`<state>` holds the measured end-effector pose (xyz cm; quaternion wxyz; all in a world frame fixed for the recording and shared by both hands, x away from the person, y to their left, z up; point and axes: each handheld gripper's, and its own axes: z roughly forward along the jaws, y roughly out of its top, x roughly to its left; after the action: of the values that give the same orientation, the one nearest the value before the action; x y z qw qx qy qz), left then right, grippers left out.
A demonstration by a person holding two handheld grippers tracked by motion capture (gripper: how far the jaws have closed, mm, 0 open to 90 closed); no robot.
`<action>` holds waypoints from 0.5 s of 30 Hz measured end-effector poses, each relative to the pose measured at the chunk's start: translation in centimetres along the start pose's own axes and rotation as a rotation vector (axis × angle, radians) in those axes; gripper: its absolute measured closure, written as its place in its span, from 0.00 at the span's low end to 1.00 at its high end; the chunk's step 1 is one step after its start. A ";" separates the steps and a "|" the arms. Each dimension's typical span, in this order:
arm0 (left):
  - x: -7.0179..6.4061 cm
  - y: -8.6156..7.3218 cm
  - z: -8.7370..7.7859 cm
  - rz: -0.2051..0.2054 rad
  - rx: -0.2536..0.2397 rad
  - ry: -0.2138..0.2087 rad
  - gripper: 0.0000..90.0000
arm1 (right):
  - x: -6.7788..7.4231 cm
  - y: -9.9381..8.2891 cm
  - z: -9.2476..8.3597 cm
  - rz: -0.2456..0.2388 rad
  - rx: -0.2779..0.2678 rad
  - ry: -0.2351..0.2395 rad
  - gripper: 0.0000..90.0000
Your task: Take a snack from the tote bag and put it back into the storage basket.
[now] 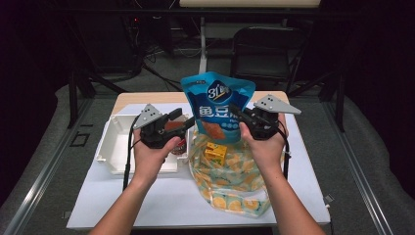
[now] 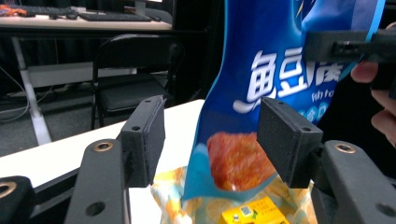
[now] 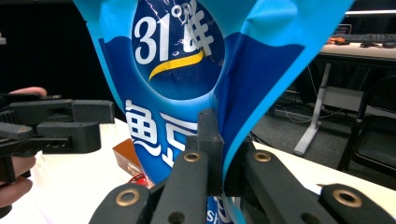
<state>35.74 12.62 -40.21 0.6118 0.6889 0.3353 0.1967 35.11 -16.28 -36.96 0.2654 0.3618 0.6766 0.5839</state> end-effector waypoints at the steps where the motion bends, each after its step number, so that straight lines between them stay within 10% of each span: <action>1: -0.1 0.2 0.1 0.005 -0.002 -0.002 0.46 | 0.1 0.0 0.0 -0.001 -0.002 0.005 1.00; 15: -1.0 1.6 0.6 0.040 -0.033 -0.041 0.46 | 1.5 -0.2 0.5 -0.013 0.001 0.044 1.00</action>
<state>35.79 11.47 -38.66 0.6259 0.6891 0.3054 0.2002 34.54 -14.75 -37.15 0.2541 0.3447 0.6847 0.5897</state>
